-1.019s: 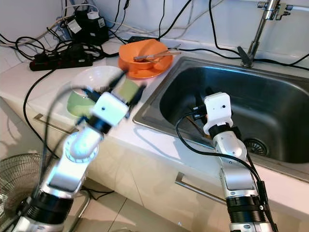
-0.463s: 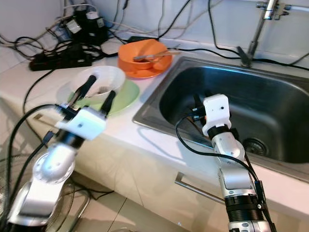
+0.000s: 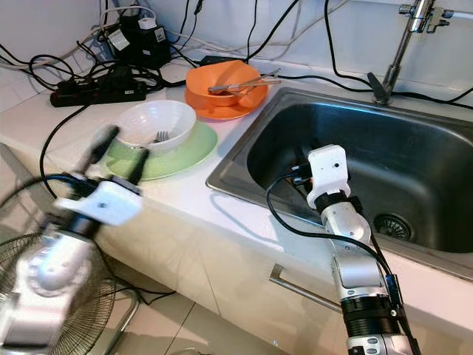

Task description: Kitchen organization

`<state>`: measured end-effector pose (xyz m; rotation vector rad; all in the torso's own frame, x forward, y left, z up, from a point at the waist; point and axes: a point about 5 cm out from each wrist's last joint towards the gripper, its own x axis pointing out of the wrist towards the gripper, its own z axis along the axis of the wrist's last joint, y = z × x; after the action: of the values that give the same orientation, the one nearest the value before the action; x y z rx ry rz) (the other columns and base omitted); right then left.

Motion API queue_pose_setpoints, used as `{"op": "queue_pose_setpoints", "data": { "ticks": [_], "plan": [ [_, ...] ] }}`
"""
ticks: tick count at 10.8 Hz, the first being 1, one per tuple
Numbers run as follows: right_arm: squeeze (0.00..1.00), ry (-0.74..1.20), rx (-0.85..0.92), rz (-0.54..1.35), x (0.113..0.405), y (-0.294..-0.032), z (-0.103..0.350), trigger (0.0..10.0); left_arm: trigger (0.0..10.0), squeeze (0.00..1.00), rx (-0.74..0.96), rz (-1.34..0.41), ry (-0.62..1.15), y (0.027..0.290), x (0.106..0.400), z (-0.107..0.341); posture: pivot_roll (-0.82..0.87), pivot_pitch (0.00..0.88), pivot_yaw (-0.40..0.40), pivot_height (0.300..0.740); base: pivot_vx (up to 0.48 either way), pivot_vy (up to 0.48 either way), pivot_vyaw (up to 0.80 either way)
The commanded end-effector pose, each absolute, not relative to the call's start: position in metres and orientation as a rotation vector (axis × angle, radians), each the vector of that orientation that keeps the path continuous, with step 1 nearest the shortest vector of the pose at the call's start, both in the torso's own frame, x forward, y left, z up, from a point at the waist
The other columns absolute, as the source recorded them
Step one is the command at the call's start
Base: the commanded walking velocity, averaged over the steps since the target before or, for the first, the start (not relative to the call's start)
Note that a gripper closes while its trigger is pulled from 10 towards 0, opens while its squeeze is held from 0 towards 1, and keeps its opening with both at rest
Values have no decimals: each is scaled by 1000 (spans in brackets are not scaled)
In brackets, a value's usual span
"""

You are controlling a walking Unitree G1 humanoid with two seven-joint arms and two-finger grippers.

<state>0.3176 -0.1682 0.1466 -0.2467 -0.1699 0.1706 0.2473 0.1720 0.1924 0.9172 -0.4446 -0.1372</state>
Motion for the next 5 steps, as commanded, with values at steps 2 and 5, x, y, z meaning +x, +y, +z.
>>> {"op": "queue_pose_setpoints", "data": {
  "ticks": [2,5],
  "plan": [
    [0,-197,-245,184,320,-165,152,10000,10000,0,948,-130,-388,184,251,185,122,0,72,740,0,0,0],
    [0,-199,-246,181,319,-165,153,10000,10000,0,998,-162,-330,190,261,174,113,0,70,740,0,0,0]
  ]
}}
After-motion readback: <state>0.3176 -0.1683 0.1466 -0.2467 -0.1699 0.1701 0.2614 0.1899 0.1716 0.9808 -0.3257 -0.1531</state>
